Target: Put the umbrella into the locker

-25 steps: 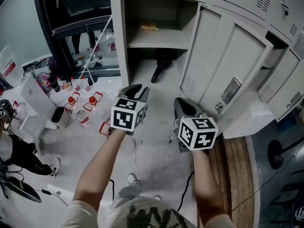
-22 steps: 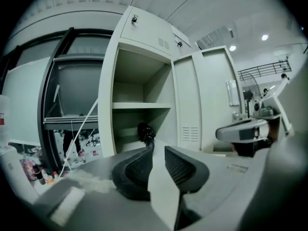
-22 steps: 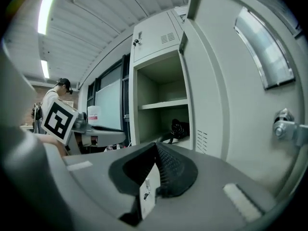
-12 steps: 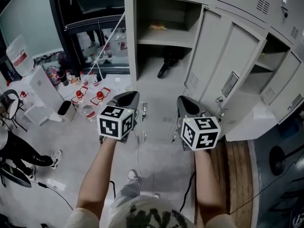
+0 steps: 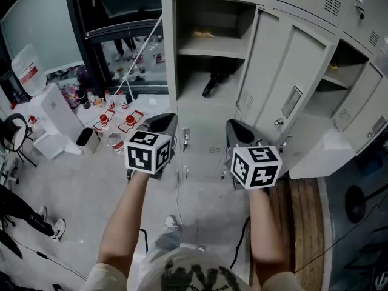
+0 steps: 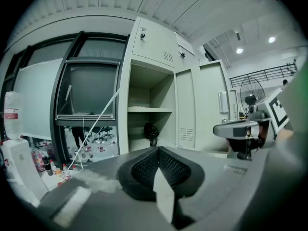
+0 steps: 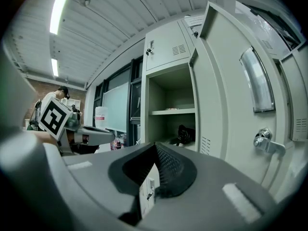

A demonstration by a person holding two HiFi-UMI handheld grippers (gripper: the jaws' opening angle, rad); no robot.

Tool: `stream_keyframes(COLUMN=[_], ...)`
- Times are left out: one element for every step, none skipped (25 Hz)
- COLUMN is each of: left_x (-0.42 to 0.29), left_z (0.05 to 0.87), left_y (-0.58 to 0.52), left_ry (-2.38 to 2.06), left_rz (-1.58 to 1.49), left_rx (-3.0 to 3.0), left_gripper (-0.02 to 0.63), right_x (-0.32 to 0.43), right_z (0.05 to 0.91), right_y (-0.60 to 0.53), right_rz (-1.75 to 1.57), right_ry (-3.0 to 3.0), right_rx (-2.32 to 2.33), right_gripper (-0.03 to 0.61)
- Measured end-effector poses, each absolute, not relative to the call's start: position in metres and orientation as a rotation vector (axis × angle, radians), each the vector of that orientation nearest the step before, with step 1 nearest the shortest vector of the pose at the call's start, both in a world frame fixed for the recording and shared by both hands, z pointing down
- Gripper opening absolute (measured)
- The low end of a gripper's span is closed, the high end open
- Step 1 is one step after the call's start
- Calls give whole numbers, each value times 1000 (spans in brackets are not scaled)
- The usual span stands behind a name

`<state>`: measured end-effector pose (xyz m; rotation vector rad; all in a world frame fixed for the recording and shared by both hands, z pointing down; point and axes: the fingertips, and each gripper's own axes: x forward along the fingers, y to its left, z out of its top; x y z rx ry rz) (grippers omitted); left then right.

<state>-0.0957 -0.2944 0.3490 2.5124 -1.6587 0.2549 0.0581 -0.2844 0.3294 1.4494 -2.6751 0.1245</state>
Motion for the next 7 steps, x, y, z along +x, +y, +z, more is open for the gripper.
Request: stream_keyframes(left_x=[-95, -94, -93, -93, -92, -92, -91], left_z=[349, 350, 350, 350, 350, 350, 350], left_y=[-294, -293, -293, -293, -293, -292, -292], left_ry=[-1657, -1655, -1654, -1653, -1652, -1651, -1650], left_rz=[257, 258, 260, 263, 265, 267, 269], left_rx=[2512, 2513, 2514, 2515, 2516, 2517, 2518], left_gripper=[6, 6, 6, 6, 6, 6, 6], right_x=[58, 58, 58, 58, 58, 59, 59], right_z=[329, 329, 329, 329, 328, 328, 327], right_y=[-284, -283, -282, -282, -282, -282, -281], right_rz=[124, 123, 122, 122, 122, 122, 121], right_ry=[-2676, -2676, -2677, -2677, -2678, -2678, -2678], right_rx=[1449, 1448, 1447, 1447, 1448, 1448, 1449], right_gripper=[-3, -3, -3, -3, -3, -3, -3])
